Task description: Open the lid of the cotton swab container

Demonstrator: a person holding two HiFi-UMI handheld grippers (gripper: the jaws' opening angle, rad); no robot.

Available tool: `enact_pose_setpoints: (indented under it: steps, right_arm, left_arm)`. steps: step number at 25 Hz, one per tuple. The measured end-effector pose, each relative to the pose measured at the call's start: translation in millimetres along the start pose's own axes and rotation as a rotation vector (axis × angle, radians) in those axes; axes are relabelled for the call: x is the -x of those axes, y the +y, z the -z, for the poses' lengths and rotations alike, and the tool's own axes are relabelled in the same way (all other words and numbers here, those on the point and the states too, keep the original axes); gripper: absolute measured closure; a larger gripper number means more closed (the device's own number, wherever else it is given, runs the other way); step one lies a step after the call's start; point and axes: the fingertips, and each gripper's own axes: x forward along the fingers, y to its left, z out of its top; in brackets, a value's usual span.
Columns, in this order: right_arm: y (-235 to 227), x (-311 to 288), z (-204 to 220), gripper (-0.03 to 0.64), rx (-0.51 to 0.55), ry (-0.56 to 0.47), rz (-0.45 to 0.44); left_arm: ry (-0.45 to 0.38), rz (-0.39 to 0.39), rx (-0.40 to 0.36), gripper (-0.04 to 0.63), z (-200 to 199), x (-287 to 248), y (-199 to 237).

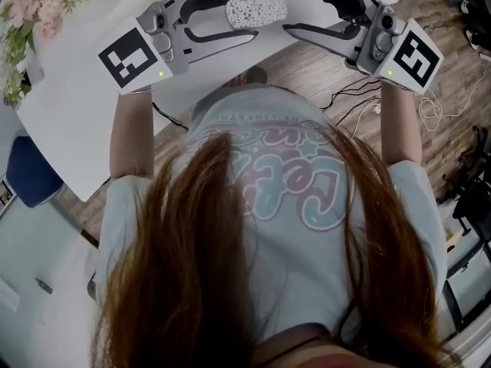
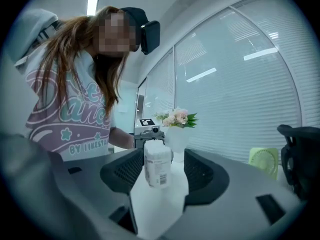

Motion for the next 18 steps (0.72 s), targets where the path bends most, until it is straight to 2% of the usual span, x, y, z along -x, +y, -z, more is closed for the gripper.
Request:
enact_pose_setpoints:
  steps: [9,15,18]
  right_arm:
    - [13,-28,26,0.37,-0.028,0.062,-0.07]
    - [13,-40,29,0.39,-0.029,0.07,-0.082]
    - [11,-40,34,0.39,-0.031,0.087,-0.077]
  left_arm:
    - [0.004,0.025,-0.003,0.405,6,2,-1]
    - [0.038,0.039,-0.035,0.405,14,1,-2]
    - [0.058,0.023,-0.048,0.405,18,0,1]
